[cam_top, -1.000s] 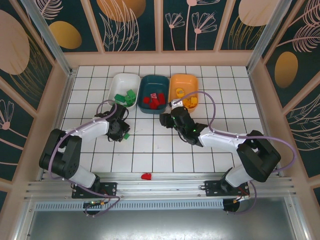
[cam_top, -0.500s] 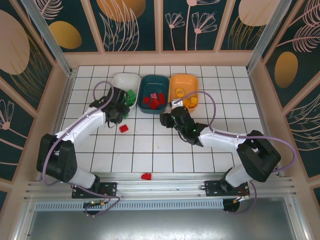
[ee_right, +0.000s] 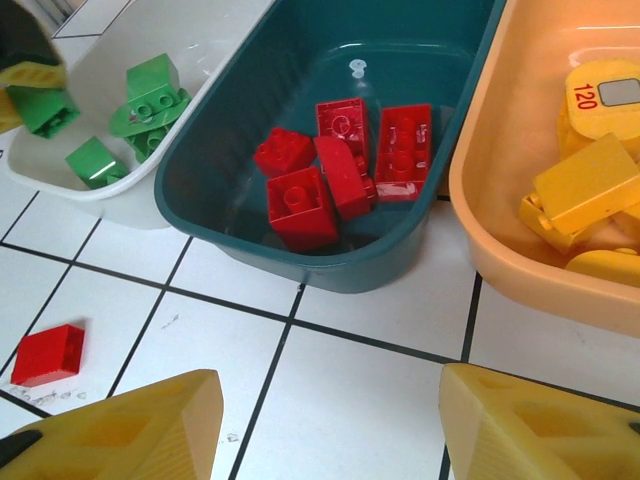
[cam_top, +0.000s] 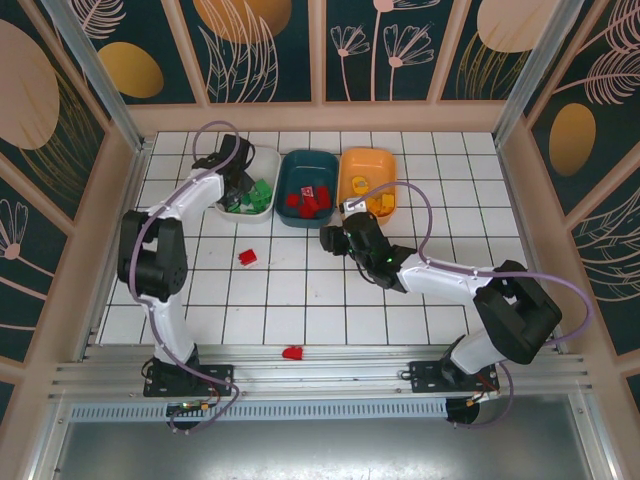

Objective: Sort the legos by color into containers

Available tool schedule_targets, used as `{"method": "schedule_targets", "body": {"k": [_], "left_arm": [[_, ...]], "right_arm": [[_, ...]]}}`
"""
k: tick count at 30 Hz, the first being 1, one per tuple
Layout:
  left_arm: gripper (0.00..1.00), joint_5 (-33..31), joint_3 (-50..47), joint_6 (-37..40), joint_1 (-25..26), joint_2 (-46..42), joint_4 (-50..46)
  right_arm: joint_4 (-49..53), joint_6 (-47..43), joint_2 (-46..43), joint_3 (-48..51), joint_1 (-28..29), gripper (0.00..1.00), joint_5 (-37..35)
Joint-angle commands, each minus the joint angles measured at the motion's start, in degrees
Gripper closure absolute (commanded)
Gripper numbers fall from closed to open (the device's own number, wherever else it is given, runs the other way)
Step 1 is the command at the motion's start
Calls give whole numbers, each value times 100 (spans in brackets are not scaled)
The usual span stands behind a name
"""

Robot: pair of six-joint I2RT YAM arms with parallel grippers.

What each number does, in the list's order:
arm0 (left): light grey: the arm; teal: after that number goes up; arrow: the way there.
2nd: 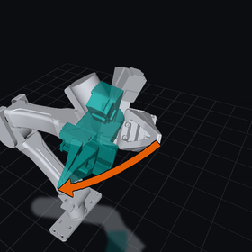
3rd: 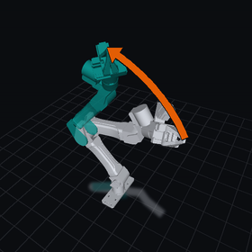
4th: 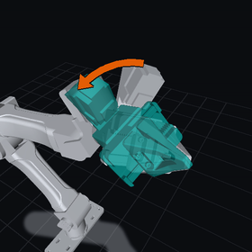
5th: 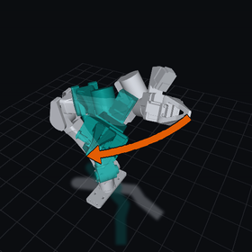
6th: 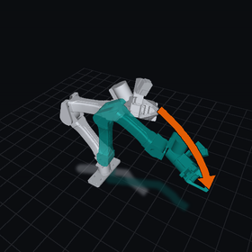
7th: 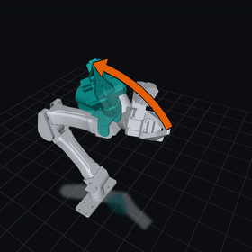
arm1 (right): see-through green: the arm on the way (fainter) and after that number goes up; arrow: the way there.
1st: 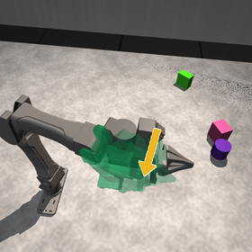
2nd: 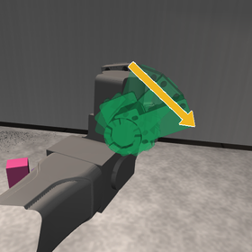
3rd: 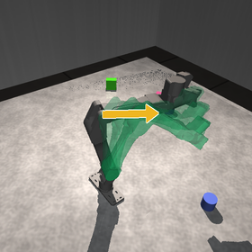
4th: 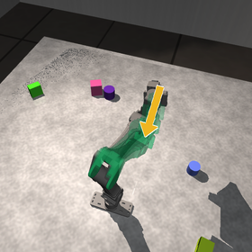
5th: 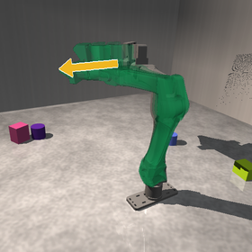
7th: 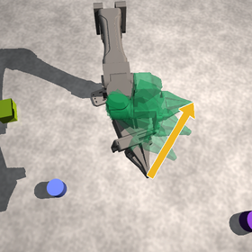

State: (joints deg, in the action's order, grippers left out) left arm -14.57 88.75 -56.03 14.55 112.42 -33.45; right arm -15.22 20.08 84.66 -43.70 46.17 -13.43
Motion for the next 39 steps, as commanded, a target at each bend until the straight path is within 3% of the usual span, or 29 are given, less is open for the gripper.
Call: {"method": "schedule_targets", "body": {"k": [1, 6, 16, 20, 25, 33, 39], "left_arm": [[63, -196, 416, 355, -55, 218, -242], [60, -171, 450, 354, -49, 474, -205], [35, -92, 405, 655, -56, 191, -180], [24, -192, -179, 844, -53, -751, 90], [2, -139, -1848, 912, -89, -2356, 680], [1, -283, -4229, 519, -311, -4454, 754], [1, -146, -4799, 383, -330, -4881, 777]], "right_arm": [[-25, 58, -155, -31, 61, 39, 18], [102, -11, 2, -222, 327, 39, -83], [331, -171, 599, -877, 1013, 34, -289], [529, -235, 1355, -1572, 1358, 27, -250], [852, -435, 2542, -2739, 1697, 17, -215], [1575, -398, 4063, -4335, 1880, 13, -308], [2133, -158, 4702, -5071, 1887, 17, -466]]}}
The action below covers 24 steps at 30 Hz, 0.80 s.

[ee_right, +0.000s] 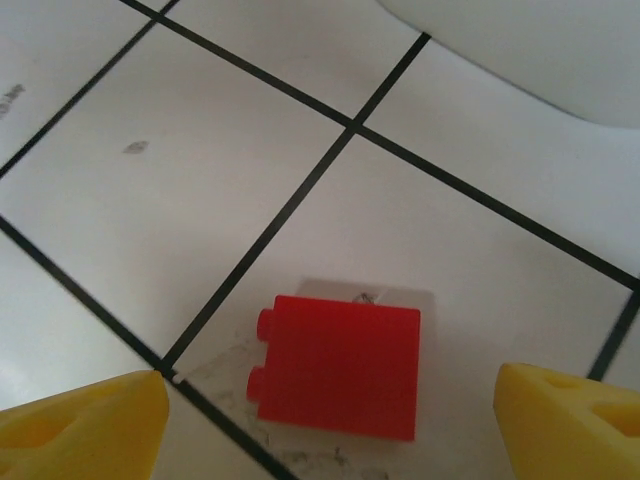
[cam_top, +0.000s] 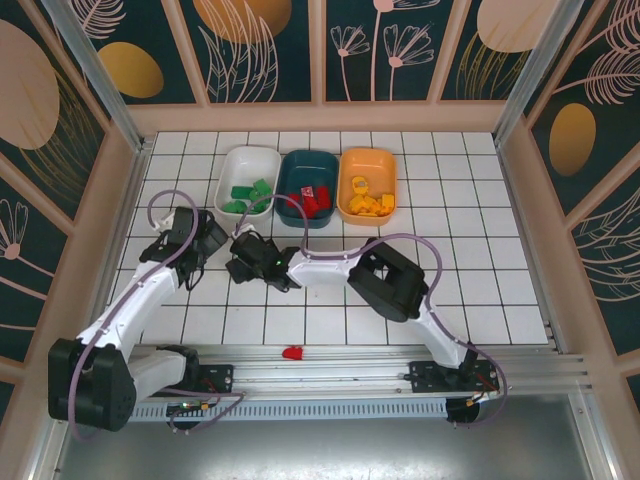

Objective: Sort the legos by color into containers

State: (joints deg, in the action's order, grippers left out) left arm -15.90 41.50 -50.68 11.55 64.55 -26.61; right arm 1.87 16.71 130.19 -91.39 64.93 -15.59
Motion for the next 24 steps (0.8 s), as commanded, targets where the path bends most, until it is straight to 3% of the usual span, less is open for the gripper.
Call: {"method": "schedule_targets", "body": {"k": [1, 5, 13, 24], "left_arm": [[1, 20, -82, -170, -38, -80, 110], [1, 121, -70, -219, -38, 13, 195], [1, 82, -97, -258, -37, -109, 171], [1, -251, -175, -364, -42, -255, 25]], "right_arm": [[450, 204, 197, -346, 12, 19, -258], [508, 272, 404, -467, 11, 28, -346], [291, 241, 320, -306, 12, 59, -506], [-410, 111, -675, 589, -116, 67, -644]]}}
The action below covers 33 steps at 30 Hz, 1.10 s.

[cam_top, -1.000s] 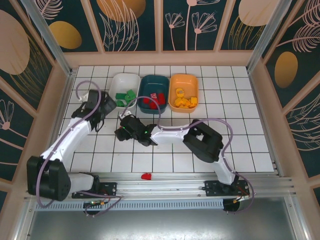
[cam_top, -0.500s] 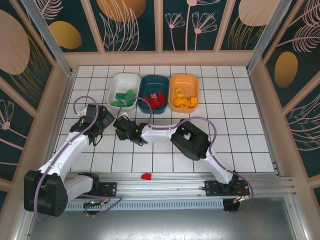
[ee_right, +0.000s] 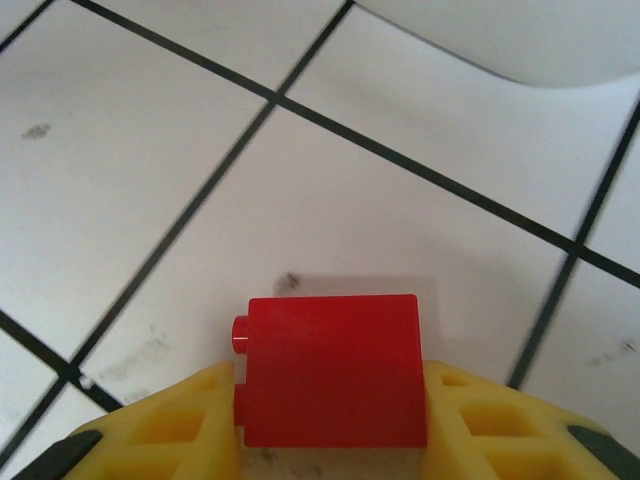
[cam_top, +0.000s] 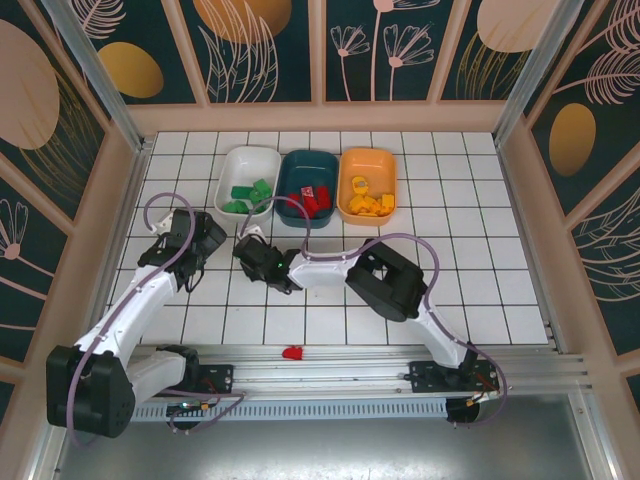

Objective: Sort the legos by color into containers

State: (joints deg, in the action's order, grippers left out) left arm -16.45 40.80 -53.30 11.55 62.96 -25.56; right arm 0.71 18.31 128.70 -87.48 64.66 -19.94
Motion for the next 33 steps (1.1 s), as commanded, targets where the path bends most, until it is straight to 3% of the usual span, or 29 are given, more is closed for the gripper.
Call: {"method": "schedule_targets", "body": {"k": [1, 8, 14, 22, 30, 33], "left_arm": [[1, -186, -115, -51, -32, -100, -65], [1, 56, -199, 273, -41, -90, 92], [1, 775, -405, 689, -37, -123, 479], [3, 1641, -711, 779, -35, -292, 1162], [2, 1868, -756, 803, -37, -232, 1271], [2, 1902, -767, 804, -31, -231, 1281]], "right_arm": [[-351, -63, -657, 288, -130, 67, -208], [-538, -117, -1434, 819, -532, 68, -154], [-494, -187, -1779, 1100, -1342, 68, -38], [14, -448, -1096, 436, -2328, 67, 468], [163, -633, -884, 84, -2474, 63, 514], [287, -692, -777, -98, -2476, 56, 476]]}}
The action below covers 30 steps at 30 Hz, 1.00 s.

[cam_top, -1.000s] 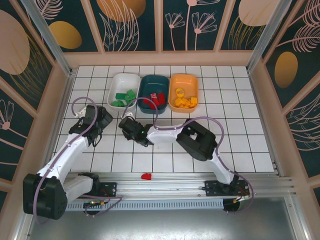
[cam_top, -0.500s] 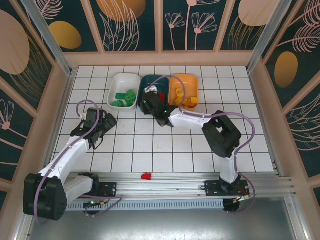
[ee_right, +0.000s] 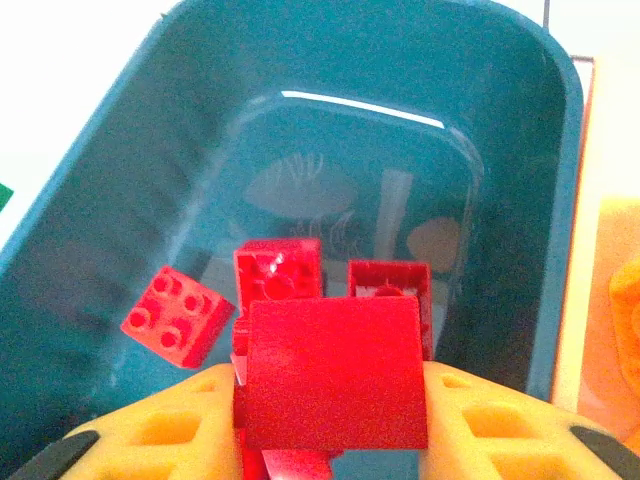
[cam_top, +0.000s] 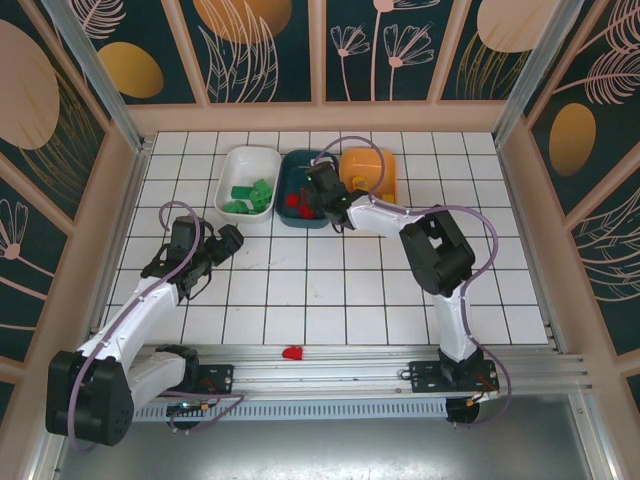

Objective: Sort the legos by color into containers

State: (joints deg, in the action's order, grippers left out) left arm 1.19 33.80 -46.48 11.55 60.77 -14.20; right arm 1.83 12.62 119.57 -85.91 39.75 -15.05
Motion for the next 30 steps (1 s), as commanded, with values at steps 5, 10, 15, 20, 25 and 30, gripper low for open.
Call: {"method": "schedule_targets", "body": {"k": [5, 10, 15, 20, 25, 30], "left_arm": [[1, 141, -121, 121, -36, -74, 153], [1, 166, -136, 97, -35, -40, 197], [2, 198, -166, 79, -33, -23, 267], [2, 262, -224, 40, -31, 22, 383], [1, 299, -283, 60, -33, 22, 451], [1, 321, -393, 27, -35, 48, 603]], "right_arm": [[161, -148, 120, -270, 24, 41, -64], [135, -196, 52, -234, 57, 34, -133], [81, -262, -175, -99, 176, 33, -353], [104, -230, -594, 155, 366, 33, -636], [352, -76, -1173, 650, 775, 34, -887], [827, 447, -1995, 1528, 1499, 37, -922]]}}
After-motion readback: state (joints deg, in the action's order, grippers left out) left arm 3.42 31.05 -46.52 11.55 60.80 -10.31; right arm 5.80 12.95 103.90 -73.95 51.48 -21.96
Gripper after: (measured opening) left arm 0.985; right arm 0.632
